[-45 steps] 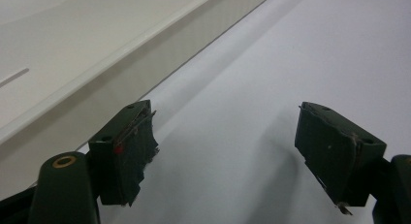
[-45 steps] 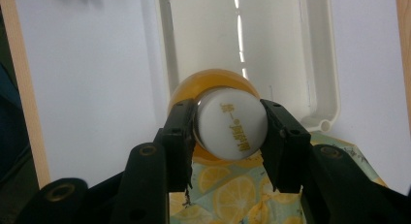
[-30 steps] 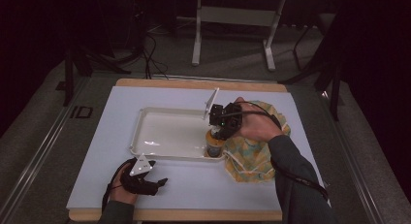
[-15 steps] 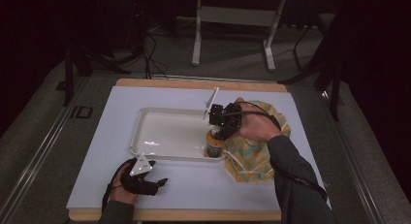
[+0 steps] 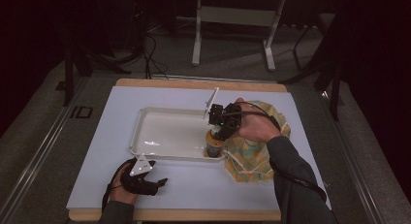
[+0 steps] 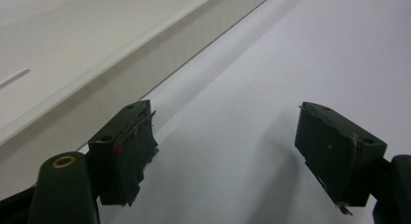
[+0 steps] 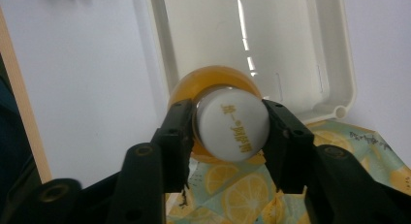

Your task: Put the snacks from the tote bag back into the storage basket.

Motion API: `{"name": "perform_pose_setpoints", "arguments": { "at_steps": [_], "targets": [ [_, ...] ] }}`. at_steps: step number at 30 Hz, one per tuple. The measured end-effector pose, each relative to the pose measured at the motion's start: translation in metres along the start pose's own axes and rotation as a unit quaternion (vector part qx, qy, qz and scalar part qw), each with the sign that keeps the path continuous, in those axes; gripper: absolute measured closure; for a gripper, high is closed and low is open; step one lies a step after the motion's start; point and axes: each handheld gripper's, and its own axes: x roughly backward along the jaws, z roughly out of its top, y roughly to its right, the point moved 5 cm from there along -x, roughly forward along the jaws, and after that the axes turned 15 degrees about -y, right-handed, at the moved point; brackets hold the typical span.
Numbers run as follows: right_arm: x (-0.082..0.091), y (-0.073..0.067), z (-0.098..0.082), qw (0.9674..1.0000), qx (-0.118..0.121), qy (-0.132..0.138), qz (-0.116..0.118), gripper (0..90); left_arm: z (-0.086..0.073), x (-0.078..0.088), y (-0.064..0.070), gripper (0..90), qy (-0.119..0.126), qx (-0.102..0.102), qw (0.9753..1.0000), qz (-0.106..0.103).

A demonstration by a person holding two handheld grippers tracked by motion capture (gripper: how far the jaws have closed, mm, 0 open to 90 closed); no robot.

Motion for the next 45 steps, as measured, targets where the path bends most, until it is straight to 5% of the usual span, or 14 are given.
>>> {"name": "perform_pose_setpoints", "arguments": {
  "at_steps": [27,45],
  "targets": [
    [0.005,-0.002,-0.016,0.9992,-0.013,0.036,0.012,40.8,0.0,0.0,0.0,21.9,-0.001,0.002,1.0,0.0],
    [0.006,-0.001,-0.05,0.9981,-0.03,0.05,0.02,39.5,0.0,0.0,0.0,21.9,-0.001,0.002,1.0,0.001]
  ]
}}
